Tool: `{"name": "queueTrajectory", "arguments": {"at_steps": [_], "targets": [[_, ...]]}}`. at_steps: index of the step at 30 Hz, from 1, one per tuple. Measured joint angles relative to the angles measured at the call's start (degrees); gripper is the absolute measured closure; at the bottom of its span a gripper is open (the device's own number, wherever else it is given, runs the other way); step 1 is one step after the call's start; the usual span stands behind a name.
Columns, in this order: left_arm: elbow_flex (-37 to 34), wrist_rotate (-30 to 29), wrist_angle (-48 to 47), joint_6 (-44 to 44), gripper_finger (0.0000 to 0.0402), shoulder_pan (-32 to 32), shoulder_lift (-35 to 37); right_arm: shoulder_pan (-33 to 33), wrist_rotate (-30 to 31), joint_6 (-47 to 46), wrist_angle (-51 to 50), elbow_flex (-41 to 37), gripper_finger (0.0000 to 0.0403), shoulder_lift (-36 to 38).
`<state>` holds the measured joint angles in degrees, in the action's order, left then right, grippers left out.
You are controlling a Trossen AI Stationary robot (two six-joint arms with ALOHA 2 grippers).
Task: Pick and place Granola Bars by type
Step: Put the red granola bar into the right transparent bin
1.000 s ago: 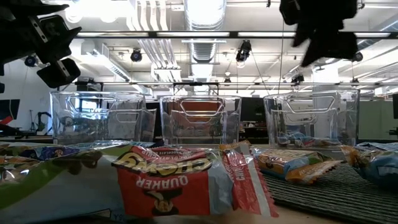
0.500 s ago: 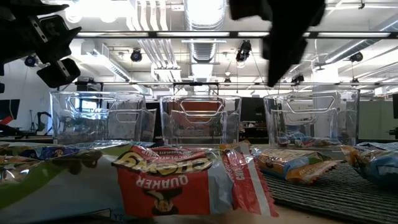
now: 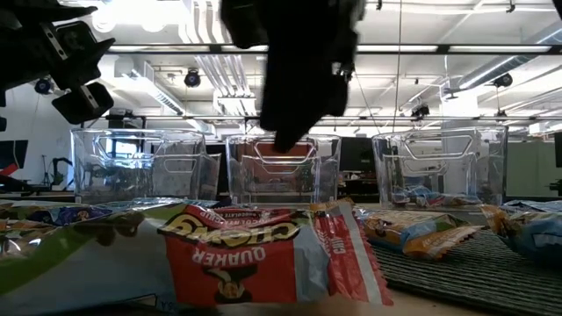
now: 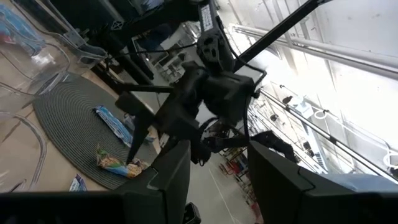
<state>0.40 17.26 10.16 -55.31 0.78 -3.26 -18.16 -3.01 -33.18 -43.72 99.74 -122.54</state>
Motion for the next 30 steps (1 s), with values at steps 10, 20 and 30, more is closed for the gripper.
{"name": "queueTrajectory", "arguments": {"at_steps": [10,20,30], "targets": [[0.0,0.0,0.1,0.0,0.0260,0.0,0.0,-1.2,3.4,-11.4,-7.5,12.1,0.0211,-10.2],[0.0,0.0,0.0,0.0,0.0260,0.0,0.0,-4.2,6.1,-18.0,-10.0,15.6,0.0121,-13.3],[0.0,0.0,0.1,0.0,0.0260,0.0,0.0,-4.5,8.3,-22.3,-9.9,15.0,0.0110,-15.4]]}}
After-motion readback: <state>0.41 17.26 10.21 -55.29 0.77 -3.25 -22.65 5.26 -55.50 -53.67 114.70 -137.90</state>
